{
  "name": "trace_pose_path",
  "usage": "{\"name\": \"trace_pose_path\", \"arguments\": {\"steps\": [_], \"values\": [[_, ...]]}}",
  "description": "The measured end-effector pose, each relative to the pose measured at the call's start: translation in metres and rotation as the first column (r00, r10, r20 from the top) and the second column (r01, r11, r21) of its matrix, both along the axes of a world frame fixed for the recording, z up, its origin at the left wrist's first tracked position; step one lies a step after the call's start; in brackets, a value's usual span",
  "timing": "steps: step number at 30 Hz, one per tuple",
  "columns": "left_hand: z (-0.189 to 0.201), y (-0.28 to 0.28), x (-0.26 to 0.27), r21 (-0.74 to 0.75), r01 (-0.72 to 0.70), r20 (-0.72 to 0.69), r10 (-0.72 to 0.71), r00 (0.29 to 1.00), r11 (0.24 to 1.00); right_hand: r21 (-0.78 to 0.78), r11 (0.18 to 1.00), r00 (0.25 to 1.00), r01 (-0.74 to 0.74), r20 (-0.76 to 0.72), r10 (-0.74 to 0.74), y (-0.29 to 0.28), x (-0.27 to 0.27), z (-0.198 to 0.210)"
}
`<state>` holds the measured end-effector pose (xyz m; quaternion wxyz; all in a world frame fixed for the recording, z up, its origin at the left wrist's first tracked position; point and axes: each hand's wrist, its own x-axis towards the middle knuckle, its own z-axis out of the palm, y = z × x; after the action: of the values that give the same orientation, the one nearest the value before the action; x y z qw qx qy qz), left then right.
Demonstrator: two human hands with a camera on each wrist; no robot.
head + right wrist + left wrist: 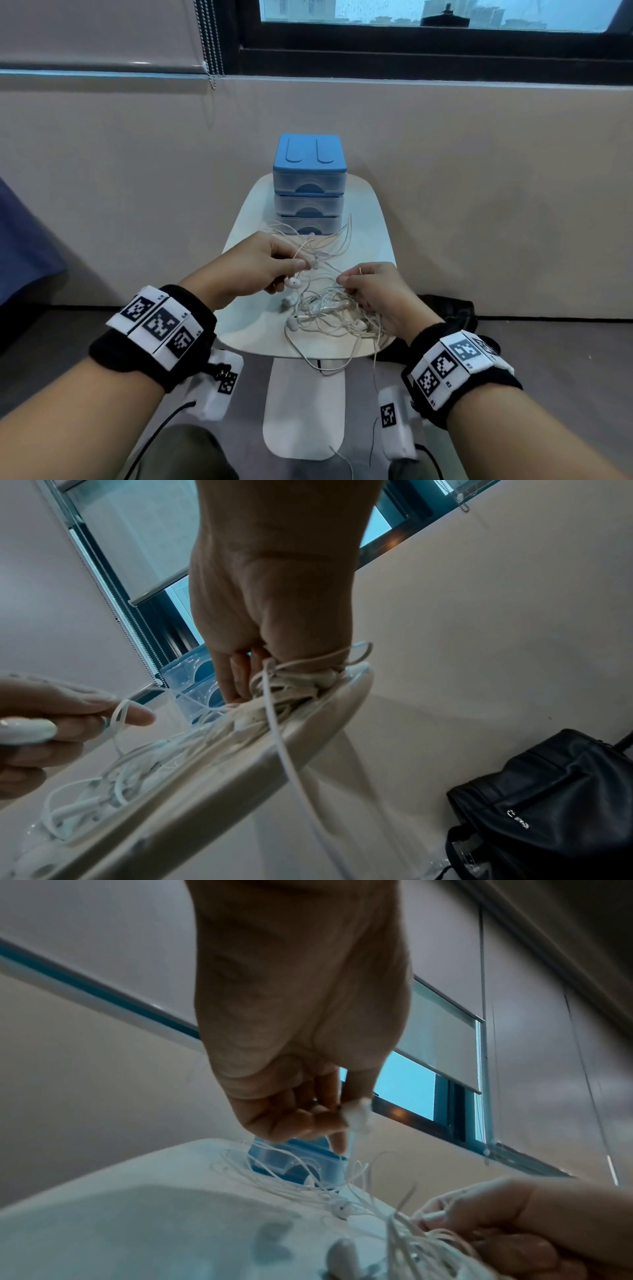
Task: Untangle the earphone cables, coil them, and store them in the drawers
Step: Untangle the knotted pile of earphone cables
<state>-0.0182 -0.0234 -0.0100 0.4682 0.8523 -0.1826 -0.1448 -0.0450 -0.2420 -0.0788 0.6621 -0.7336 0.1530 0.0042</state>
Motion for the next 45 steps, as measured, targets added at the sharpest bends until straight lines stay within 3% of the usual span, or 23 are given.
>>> {"name": "trace_pose_path", "arguments": {"steps": [5,7,11,15,19,23,27,31,33,36,39,45], "values": [[0.001,0.004,0.017,0.094,-0.222,0.151,0.207,0.967,0.971,-0.005,1.000,1.000,-0.002,-0.004,0.002,-0.001,0.000,-0.001],[-0.001,0.004,0.018,0.187,-0.237,0.249,0.188,0.950,0.953,-0.004,1.000,1.000,-0.005,-0.007,0.005,0.000,0.000,-0.001],[-0.013,-0.009,0.002,0.195,-0.098,0.312,0.033,0.949,0.976,-0.015,1.000,1.000,-0.008,-0.018,0.008,0.000,-0.001,0.002],[-0.028,-0.025,-0.013,0.355,0.119,0.218,-0.205,0.954,0.927,-0.006,1.000,0.999,-0.030,-0.012,0.030,0.001,-0.006,0.005],[-0.025,-0.028,-0.013,0.443,0.141,0.202,-0.252,0.947,0.885,-0.053,0.993,0.994,-0.102,-0.035,0.100,0.000,-0.007,0.010],[-0.024,-0.027,-0.013,0.431,0.136,0.196,-0.239,0.951,0.892,-0.185,0.950,0.965,-0.252,-0.125,0.232,-0.002,-0.003,0.023],[-0.025,-0.029,-0.013,0.418,0.149,0.174,-0.240,0.955,0.896,-0.456,0.819,0.937,-0.348,-0.184,0.296,-0.002,0.003,0.034],[-0.025,-0.029,-0.012,0.460,0.165,0.185,-0.275,0.943,0.873,-0.757,0.477,0.878,-0.446,-0.266,0.398,-0.002,0.006,0.051],[-0.026,-0.027,-0.011,0.469,0.169,0.184,-0.283,0.941,0.867,-0.832,0.349,0.863,-0.431,-0.267,0.429,0.000,0.005,0.059],[-0.028,-0.027,-0.009,0.459,0.164,0.172,-0.268,0.948,0.873,-0.884,0.284,0.853,-0.371,-0.204,0.481,0.000,0.003,0.068],[-0.028,-0.028,-0.010,0.447,0.146,0.202,-0.258,0.945,0.883,-0.885,0.342,0.862,-0.316,-0.118,0.493,-0.002,0.004,0.074],[-0.014,-0.021,-0.008,0.192,0.119,0.322,-0.177,0.930,0.974,-0.744,0.633,0.906,-0.214,0.092,0.414,0.002,0.005,0.079]]}}
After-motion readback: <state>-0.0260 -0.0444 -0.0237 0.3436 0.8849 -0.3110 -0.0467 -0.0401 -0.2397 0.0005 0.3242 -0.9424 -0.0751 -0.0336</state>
